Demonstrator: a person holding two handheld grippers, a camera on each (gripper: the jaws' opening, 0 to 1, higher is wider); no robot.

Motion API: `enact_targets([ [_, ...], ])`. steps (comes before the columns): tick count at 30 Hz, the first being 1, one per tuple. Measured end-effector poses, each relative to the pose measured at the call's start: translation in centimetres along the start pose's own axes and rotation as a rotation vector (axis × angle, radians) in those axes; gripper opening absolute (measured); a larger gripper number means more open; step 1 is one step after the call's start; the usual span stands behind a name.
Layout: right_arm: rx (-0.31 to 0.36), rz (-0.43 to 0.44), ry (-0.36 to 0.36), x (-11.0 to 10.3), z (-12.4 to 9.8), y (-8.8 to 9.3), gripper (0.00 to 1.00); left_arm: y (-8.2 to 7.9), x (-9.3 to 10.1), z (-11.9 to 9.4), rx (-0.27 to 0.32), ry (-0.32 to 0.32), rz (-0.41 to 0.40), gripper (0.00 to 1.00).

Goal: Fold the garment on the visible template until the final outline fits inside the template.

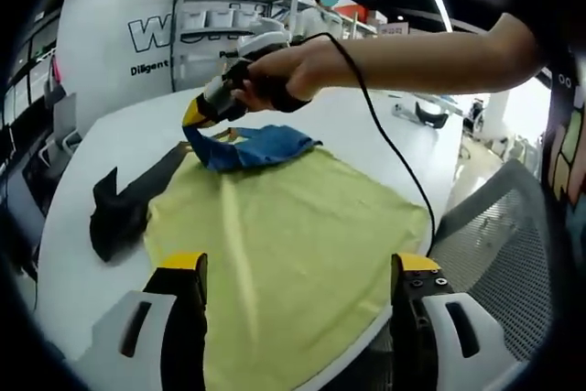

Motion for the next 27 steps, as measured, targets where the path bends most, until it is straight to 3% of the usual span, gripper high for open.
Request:
enact_targets([
  [8, -0.048, -0.023, 0.022, 0.4, 1.5, 0.4, 0.0, 0.0, -0.4, 0.1, -0.007, -0.007, -0.003, 0.76],
  [17, -0.118, -0.055, 0.062, 1.3, 3.7, 2.0, 0.0, 0.3, -0.6, 0.2, -0.011, -0.013, -0.026, 0.75],
  [27, -0.165, -0.083, 0.067, 0.9, 4.9, 3.5, 0.0, 0.6, -0.9, 0.0, -0.017, -0.022, -0.038, 0.74],
])
Point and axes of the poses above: the point that each gripper's makers call its tool centre point, and the gripper's own axes: z roughly forward along the fingers, x roughly to its right, y roughly out of its underside, the point moved 3 cm from there along -z, roughly backward along the fingers, and after that the axes turned 1 degree about x, right-handed, at the moved point
